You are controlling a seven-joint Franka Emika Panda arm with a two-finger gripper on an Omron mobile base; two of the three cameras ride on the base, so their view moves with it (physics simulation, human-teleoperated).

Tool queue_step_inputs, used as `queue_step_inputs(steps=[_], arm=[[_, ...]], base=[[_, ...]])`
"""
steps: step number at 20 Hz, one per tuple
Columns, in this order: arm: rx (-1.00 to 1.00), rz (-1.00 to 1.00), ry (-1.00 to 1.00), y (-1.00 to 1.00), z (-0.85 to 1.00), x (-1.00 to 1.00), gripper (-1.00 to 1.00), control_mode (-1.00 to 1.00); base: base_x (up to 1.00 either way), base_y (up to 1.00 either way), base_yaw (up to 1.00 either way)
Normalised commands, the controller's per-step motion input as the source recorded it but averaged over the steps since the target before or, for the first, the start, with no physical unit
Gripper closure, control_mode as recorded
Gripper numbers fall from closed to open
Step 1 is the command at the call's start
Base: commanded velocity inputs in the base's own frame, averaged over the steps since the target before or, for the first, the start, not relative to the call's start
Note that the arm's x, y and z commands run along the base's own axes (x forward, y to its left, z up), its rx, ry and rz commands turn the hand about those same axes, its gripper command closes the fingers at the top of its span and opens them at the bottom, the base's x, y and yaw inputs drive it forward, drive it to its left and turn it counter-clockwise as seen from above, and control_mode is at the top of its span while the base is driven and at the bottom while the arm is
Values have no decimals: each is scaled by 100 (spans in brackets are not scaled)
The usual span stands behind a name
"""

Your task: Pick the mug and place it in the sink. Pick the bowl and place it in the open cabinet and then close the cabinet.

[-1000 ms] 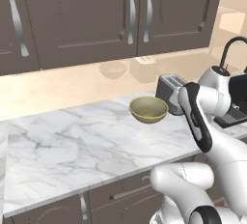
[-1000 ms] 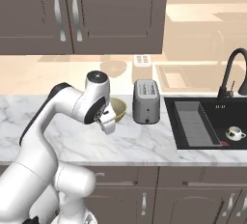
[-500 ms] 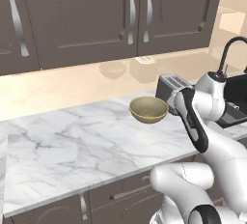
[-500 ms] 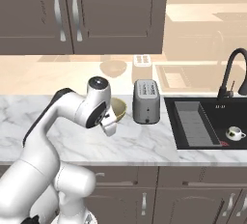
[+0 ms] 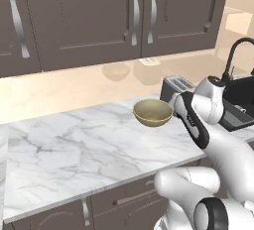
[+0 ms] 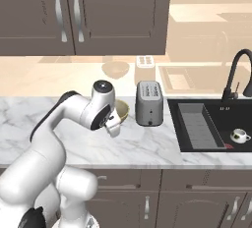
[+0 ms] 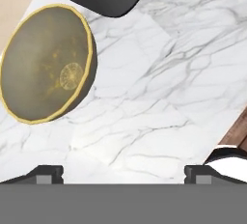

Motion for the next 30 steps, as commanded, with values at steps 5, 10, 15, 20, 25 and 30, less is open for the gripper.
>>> queue_step_inputs(steps=[5,10,15,20,25,30], arm=[[0,0,0,0,-7,37,-100,-100],[0,0,0,0,-10,33,-100,-100],[0,0,-1,0,-20,23,-100,-100],[0,0,0,0,-24,21,-100,-100],[-2,0,-2,0,-20,14,-100,-100],[-2,0,0,0,-15,23,-100,-100]], base=[[0,0,0],[0,0,0],[0,0,0],[0,0,0],[0,0,0],[0,0,0]])
